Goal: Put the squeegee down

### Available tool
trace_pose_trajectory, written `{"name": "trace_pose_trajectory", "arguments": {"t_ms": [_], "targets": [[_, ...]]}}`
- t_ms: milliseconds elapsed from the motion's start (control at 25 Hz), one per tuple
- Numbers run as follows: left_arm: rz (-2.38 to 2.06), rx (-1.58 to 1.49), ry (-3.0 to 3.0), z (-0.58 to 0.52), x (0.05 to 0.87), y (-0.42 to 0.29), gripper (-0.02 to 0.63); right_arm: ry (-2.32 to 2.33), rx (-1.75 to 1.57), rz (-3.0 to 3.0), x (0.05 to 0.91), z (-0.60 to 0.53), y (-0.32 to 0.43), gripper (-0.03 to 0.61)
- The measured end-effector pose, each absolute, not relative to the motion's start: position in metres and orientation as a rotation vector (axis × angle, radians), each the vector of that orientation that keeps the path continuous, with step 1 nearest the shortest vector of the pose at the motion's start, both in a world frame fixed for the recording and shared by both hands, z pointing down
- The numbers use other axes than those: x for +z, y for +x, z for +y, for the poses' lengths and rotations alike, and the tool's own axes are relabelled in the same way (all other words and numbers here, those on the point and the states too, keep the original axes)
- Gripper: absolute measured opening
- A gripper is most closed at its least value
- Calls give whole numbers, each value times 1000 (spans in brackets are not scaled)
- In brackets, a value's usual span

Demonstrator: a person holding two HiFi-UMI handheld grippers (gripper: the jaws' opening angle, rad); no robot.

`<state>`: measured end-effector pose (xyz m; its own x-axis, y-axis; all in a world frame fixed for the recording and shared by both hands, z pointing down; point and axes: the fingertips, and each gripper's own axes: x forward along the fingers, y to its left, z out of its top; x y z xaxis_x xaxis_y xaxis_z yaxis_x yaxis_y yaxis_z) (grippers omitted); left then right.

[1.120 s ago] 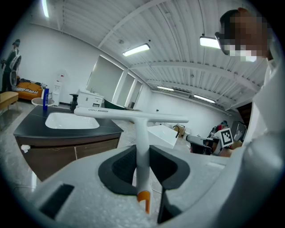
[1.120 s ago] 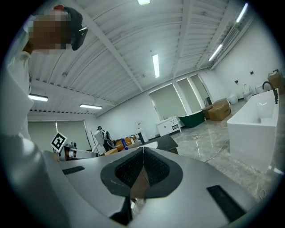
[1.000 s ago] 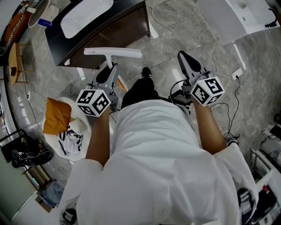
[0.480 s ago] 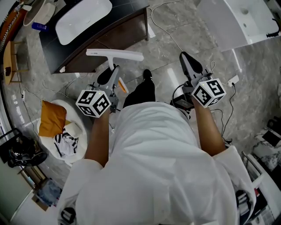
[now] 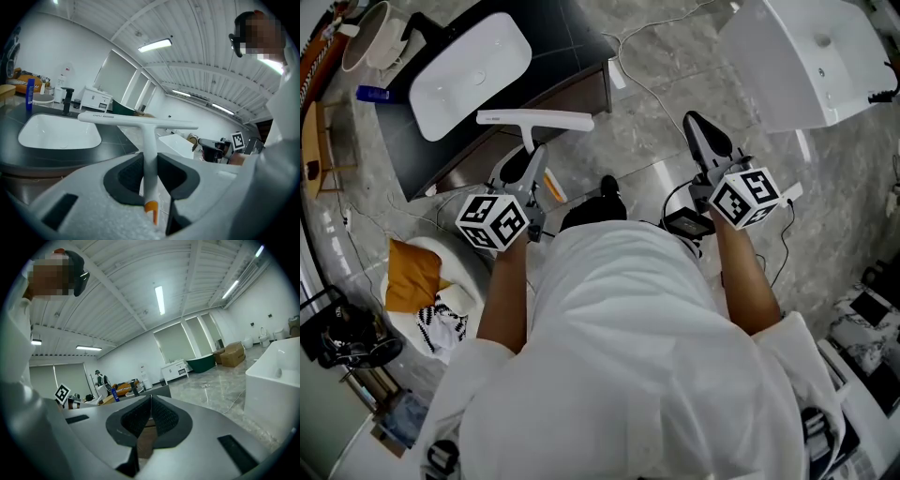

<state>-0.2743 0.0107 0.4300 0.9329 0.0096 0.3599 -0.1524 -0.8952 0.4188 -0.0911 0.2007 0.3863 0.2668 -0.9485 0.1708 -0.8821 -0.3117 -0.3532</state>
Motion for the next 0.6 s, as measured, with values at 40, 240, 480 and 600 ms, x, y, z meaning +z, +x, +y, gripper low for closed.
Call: {"name": "trace_pose_trajectory", "arguments": {"t_ms": [40,240,480,600], "targets": [[-100,488,2641,6,428,-264,91,-2347,-524,1718,385,197,-83,15],[-104,442,2635,-19,419,-222,91,-2353,-532,1742,383,175,-45,15],[-121,453,2615,-27,424,-178,91,-2343,-531,1737,383,165,5,15],[-173,457,2610,-34,426,-153,91,-2316,-546,1771,388,156,41,15]]}}
